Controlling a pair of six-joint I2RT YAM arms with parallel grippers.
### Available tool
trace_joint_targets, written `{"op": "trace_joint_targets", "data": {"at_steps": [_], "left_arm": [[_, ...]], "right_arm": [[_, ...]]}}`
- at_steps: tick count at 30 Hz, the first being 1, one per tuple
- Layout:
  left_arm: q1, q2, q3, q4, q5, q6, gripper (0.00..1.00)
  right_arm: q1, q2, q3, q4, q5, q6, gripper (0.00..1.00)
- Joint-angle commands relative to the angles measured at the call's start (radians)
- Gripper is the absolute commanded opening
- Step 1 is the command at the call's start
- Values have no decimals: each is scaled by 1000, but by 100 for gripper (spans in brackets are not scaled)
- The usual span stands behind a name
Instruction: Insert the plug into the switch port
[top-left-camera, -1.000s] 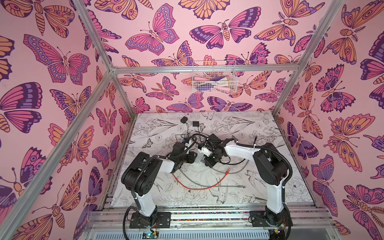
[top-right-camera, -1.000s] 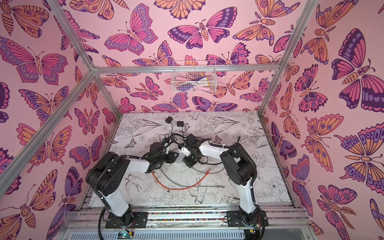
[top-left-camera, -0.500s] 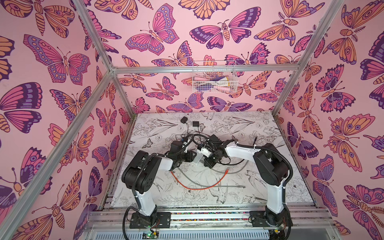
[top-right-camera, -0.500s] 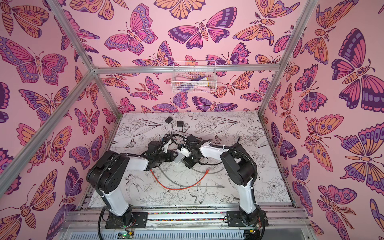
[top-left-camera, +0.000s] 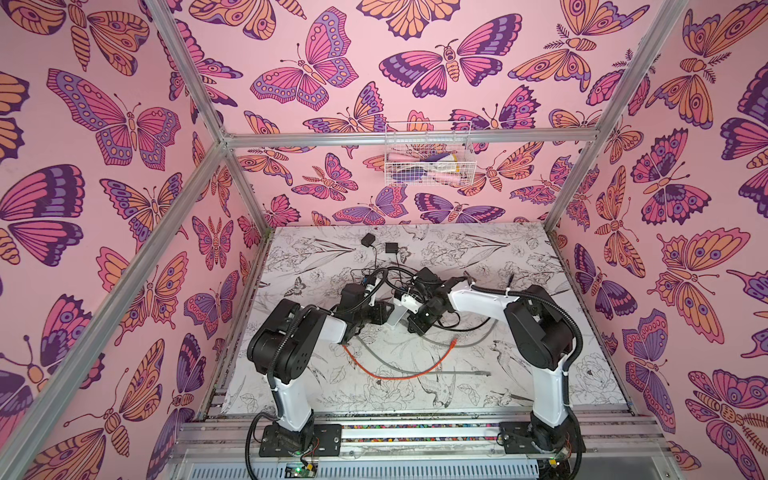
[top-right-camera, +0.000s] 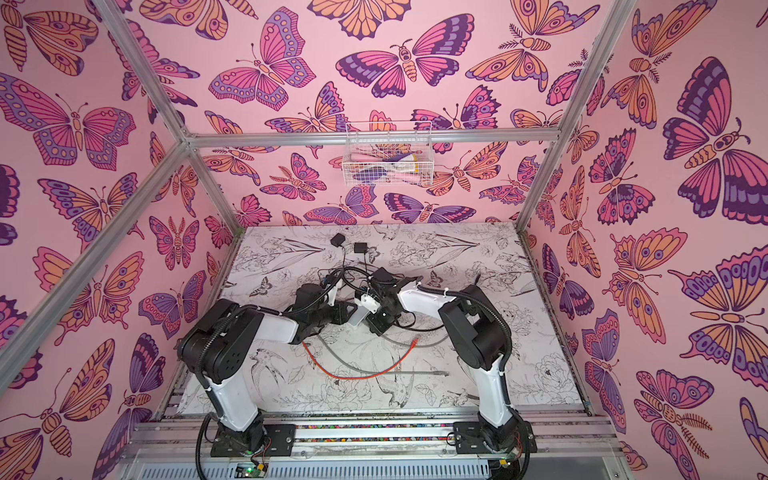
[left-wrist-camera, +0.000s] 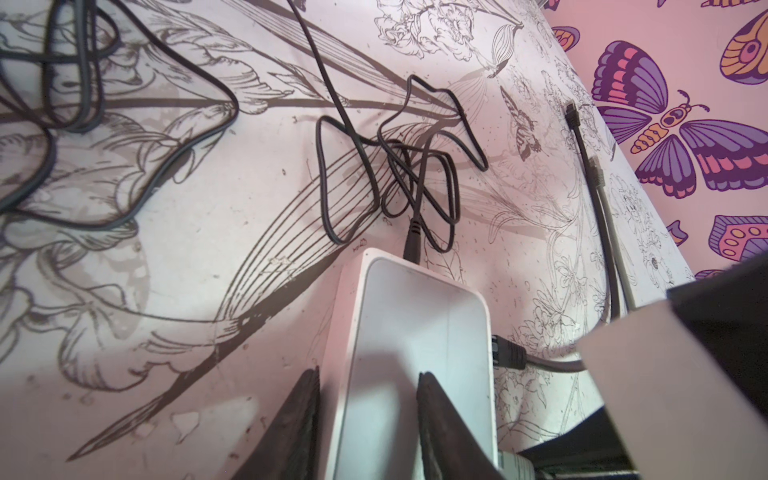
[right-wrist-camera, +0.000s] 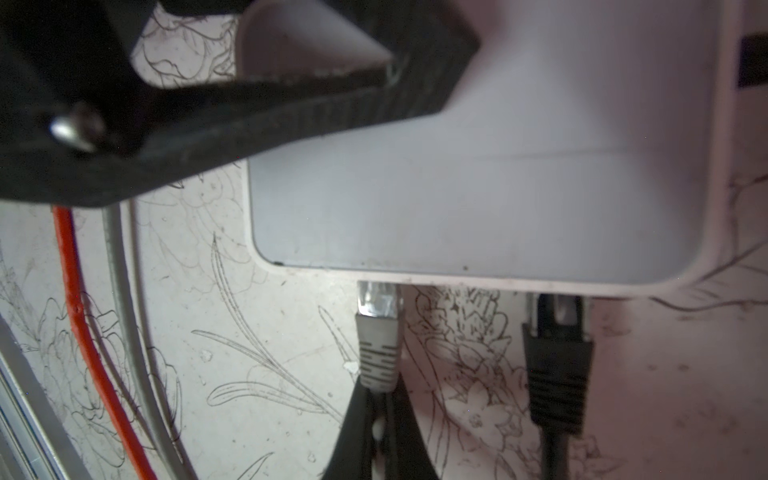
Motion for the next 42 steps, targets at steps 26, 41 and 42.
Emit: {"op": "trace_joint_targets", "data": {"at_steps": [26,41,42], "left_arm": [[-248,63,-103,-11,450,-137,37],[-189,-29,-96,-114,443,-81,37],[-189,-32,-91,-124,442,-76,37]], "right_arm": [[29,58,62,490,-56,5,0],[29,-21,-91,514,-28,-27,0],[30,-24,-97,514,-28,-30,0]]}}
